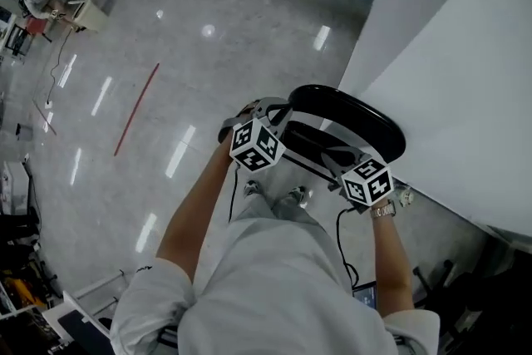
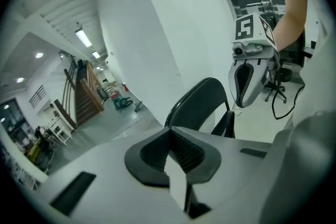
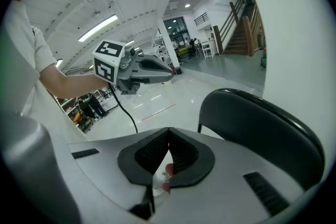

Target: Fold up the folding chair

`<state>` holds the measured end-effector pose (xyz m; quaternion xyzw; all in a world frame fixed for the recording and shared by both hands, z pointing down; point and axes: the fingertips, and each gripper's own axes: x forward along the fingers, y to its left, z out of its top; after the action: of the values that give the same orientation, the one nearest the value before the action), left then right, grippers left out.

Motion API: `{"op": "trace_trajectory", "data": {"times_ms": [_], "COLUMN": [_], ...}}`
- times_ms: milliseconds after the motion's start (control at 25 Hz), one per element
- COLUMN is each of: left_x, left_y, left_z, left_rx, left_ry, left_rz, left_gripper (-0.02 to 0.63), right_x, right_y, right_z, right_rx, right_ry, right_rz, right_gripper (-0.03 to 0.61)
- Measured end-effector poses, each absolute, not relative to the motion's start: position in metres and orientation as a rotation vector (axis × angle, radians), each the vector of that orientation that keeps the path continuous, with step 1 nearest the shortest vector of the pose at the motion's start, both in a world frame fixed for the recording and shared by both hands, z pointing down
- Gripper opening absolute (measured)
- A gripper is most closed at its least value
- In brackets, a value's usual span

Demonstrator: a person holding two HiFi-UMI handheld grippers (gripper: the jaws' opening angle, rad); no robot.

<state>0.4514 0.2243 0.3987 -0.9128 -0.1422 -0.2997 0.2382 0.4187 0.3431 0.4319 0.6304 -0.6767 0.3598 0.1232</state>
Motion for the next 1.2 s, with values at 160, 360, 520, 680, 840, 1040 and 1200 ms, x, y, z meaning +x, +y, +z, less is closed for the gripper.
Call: {"op": "trace_trajectory", "data": {"times_ms": [160,360,520,680,840,1040,1200], "left_x": [0.407,0.319,0.241,0.164,0.100,0.020,-0.042], "left_y": [0.190,0.135,0.102,0.075,0.061,0.049,0.038], "left_z": [0.396,0.386,0.381,0.371,0.366,0.361,0.357], "left_rx": [-2.611,-2.826,-2.973,-3.056,-3.093,-3.138,-3.168], "left_ry": [-0.226,0.028,0.213,0.387,0.485,0.591,0.713], "left_rz": [-0.851,-0.863,-0.828,-0.811,-0.782,-0.719,-0.664], "left_gripper": [0.011,0.011,0.011,0.011,0.011,0.011,0.011], "right_x": [0.393,0.337,0.282,0.222,0.163,0.089,0.030], "right_y": [0.302,0.235,0.191,0.153,0.124,0.098,0.083], "right_z": [0.420,0.401,0.389,0.378,0.363,0.351,0.349], "right_rx": [1.805,1.697,1.650,1.634,1.621,1.609,1.551], "right_ry": [-2.044,-2.144,-2.198,-2.237,-2.268,-2.312,-2.351], "right_rz": [0.988,0.907,0.857,0.805,0.749,0.725,0.714], "right_gripper": [0.005,0.005,0.005,0.005,0.005,0.005,0.005]}}
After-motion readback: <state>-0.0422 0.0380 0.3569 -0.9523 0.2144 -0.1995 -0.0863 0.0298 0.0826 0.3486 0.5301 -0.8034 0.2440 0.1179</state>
